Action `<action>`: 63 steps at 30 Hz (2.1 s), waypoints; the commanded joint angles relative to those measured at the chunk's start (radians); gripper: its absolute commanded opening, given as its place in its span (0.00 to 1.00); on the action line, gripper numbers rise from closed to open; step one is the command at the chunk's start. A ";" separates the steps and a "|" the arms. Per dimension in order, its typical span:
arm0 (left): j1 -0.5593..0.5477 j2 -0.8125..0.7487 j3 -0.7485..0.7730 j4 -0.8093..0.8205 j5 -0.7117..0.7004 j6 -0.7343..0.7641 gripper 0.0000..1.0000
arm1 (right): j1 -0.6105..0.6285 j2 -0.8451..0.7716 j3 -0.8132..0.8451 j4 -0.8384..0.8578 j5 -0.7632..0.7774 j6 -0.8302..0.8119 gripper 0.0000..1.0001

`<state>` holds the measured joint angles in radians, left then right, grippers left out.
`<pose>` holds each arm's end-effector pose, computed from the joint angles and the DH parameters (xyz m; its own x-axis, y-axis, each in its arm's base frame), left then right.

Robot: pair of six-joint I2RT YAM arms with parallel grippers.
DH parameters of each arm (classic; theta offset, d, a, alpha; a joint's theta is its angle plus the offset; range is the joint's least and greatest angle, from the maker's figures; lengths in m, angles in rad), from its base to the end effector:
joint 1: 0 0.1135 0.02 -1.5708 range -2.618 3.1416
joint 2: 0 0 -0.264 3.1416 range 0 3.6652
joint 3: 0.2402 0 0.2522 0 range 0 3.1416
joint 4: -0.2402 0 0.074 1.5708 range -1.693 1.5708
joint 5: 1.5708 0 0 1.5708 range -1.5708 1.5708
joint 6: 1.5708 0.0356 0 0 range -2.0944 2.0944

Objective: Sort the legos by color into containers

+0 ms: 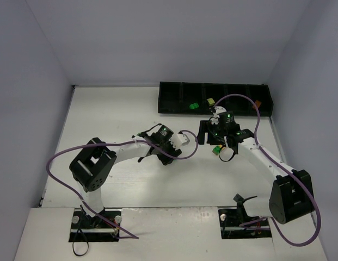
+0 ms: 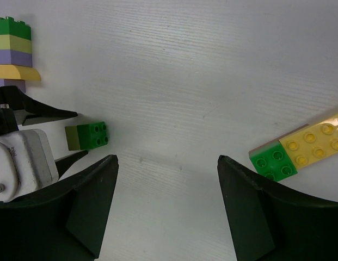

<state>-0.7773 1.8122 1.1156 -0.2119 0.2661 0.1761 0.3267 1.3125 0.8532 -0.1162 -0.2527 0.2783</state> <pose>0.2615 -0.2705 0.1733 -0.4147 0.6451 -0.6418 0.8782 0.4685 -0.0964 0.2716 0.1014 0.2549 -0.6356 0.0655 -0.7693 -0.3482 0.8650 0.3613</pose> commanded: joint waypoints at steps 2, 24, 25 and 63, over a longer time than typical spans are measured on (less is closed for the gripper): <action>-0.004 -0.027 0.041 0.039 0.016 0.016 0.51 | -0.008 -0.012 0.003 0.047 -0.019 -0.018 0.70; 0.000 -0.114 -0.019 0.133 0.050 -0.021 0.15 | -0.006 -0.012 0.017 0.050 -0.086 -0.007 0.70; 0.000 -0.157 -0.028 0.146 0.048 -0.026 0.14 | -0.008 -0.010 0.023 0.050 -0.101 -0.004 0.70; 0.001 -0.530 -0.186 0.447 0.036 -0.078 0.11 | 0.084 0.097 0.241 0.151 -0.550 0.165 0.72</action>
<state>-0.7769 1.3201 0.9028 0.1341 0.2890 0.1154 0.4061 1.4063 1.0477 -0.0338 -0.7727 0.4316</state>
